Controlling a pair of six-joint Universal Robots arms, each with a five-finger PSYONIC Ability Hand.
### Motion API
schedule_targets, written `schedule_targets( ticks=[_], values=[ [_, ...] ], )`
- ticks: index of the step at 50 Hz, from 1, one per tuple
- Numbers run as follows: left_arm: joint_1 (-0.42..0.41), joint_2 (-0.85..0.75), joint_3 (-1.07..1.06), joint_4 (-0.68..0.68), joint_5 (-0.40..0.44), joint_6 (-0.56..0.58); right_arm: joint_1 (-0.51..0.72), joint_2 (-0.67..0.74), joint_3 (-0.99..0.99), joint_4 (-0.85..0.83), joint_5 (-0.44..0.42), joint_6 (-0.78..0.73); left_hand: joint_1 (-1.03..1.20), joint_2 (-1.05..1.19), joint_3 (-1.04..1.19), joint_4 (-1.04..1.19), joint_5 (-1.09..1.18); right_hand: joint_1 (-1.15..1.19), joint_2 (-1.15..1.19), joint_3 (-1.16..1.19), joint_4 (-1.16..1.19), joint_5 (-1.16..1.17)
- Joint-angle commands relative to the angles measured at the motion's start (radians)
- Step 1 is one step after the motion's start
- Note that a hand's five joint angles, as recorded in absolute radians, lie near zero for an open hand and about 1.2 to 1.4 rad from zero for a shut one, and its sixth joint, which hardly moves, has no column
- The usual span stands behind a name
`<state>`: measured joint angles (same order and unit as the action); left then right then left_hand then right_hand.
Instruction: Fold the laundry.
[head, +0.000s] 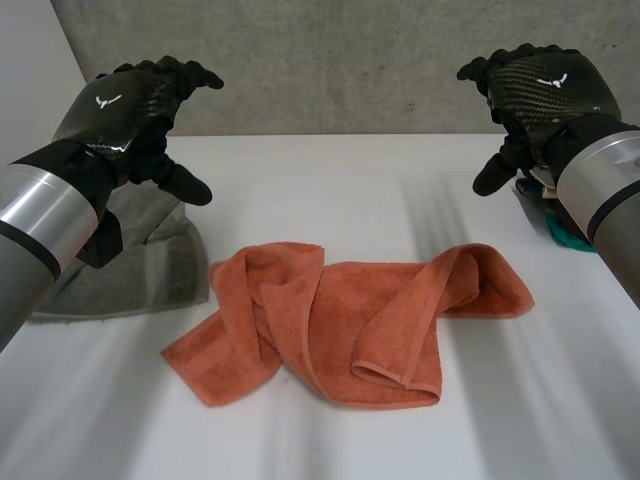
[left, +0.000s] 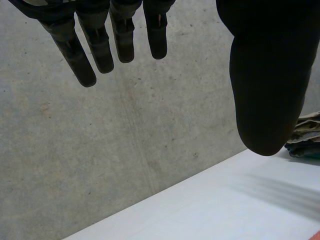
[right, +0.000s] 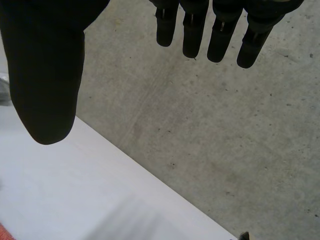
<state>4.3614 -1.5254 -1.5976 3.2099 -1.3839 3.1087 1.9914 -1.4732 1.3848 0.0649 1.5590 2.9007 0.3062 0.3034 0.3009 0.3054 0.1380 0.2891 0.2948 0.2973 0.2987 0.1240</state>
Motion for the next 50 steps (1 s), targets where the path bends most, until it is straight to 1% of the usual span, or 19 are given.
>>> schedule_targets(
  ticks=[1,10,13,17,19,22,23,26,30,32,34,36,40,43,44,46,47,48,50],
  values=[
    [0.012,-0.005,0.002,0.001,0.002,0.001,0.003,0.007,0.005,-0.001,0.000,-0.001,-0.131,-0.128,-0.126,-0.130,-0.137,-0.115,-0.120,-0.123,-0.124,-0.124],
    [0.007,-0.007,-0.002,0.002,0.002,0.001,0.003,0.007,0.003,-0.001,-0.002,-0.017,-0.125,-0.122,-0.120,-0.124,-0.131,-0.115,-0.120,-0.123,-0.124,-0.124],
    [0.004,-0.022,-0.002,0.005,0.011,0.005,0.003,0.007,-0.001,0.018,-0.010,-0.064,-0.110,-0.108,-0.105,-0.110,-0.117,-0.115,-0.120,-0.123,-0.124,-0.124],
    [0.004,-0.074,0.002,0.008,0.092,0.063,0.009,0.017,0.014,0.090,-0.010,-0.173,-0.087,-0.084,-0.082,-0.086,-0.093,-0.115,-0.120,-0.123,-0.124,-0.124],
    [0.006,-0.116,-0.001,0.007,0.164,0.141,0.012,0.036,0.035,0.152,-0.014,-0.213,-0.084,-0.081,-0.079,-0.083,-0.090,-0.115,-0.120,-0.123,-0.124,-0.124],
    [0.000,-0.159,-0.004,0.007,0.224,0.234,0.012,0.062,0.063,0.197,-0.017,-0.219,-0.081,-0.078,-0.076,-0.080,-0.087,-0.115,-0.120,-0.123,-0.124,-0.124],
    [-0.005,-0.194,-0.004,0.005,0.250,0.298,0.012,0.073,0.091,0.208,-0.019,-0.216,-0.081,-0.078,-0.076,-0.080,-0.087,-0.115,-0.120,-0.123,-0.124,-0.124],
    [-0.020,-0.254,-0.001,0.002,0.278,0.398,0.018,0.080,0.154,0.193,-0.022,-0.209,-0.081,-0.078,-0.076,-0.080,-0.087,-0.115,-0.120,-0.123,-0.124,-0.124],
    [-0.072,-0.367,0.022,0.002,0.279,0.559,0.052,0.117,0.261,0.084,-0.054,-0.192,-0.075,-0.072,-0.070,-0.074,-0.081,-0.115,-0.120,-0.123,-0.124,-0.124],
    [-0.129,-0.465,0.056,0.002,0.276,0.690,0.089,0.158,0.337,-0.038,-0.097,-0.179,-0.066,-0.063,-0.061,-0.065,-0.073,-0.115,-0.120,-0.123,-0.124,-0.124],
    [-0.146,-0.533,0.077,0.001,0.267,0.769,0.104,0.191,0.377,-0.106,-0.112,-0.167,-0.017,-0.014,-0.012,-0.016,-0.023,-0.115,-0.120,-0.123,-0.124,-0.124],
    [-0.158,-0.597,0.105,0.004,0.252,0.826,0.128,0.227,0.401,-0.161,-0.123,-0.155,0.077,0.080,0.082,0.078,0.071,-0.110,-0.116,-0.119,-0.120,-0.120],
    [-0.183,-0.656,0.154,0.004,0.211,0.827,0.173,0.307,0.396,-0.232,-0.115,-0.147,0.204,0.207,0.209,0.205,0.197,-0.037,-0.043,-0.045,-0.047,-0.046],
    [-0.204,-0.700,0.183,0.004,0.181,0.835,0.181,0.346,0.385,-0.275,-0.114,-0.147,0.444,0.446,0.449,0.444,0.437,0.151,0.145,0.143,0.141,0.142],
    [-0.209,-0.711,0.194,0.008,0.171,0.829,0.181,0.358,0.376,-0.289,-0.112,-0.149,0.645,0.648,0.650,0.646,0.639,0.317,0.311,0.309,0.307,0.307],
    [-0.210,-0.717,0.205,0.008,0.158,0.826,0.182,0.367,0.365,-0.298,-0.108,-0.159,0.854,0.857,0.860,0.855,0.848,0.537,0.532,0.529,0.528,0.528],
    [-0.212,-0.717,0.209,0.008,0.152,0.826,0.182,0.372,0.359,-0.300,-0.102,-0.161,0.975,0.978,0.980,0.976,0.968,0.704,0.699,0.696,0.695,0.695],
    [-0.213,-0.716,0.218,0.011,0.135,0.824,0.178,0.375,0.343,-0.298,-0.091,-0.159,1.089,1.092,1.094,1.090,1.083,1.103,1.097,1.095,1.093,1.094],
    [-0.213,-0.714,0.229,0.012,0.114,0.821,0.169,0.367,0.333,-0.298,-0.076,-0.158,1.090,1.093,1.095,1.091,1.084,1.107,1.101,1.099,1.098,1.098]
  ],
)
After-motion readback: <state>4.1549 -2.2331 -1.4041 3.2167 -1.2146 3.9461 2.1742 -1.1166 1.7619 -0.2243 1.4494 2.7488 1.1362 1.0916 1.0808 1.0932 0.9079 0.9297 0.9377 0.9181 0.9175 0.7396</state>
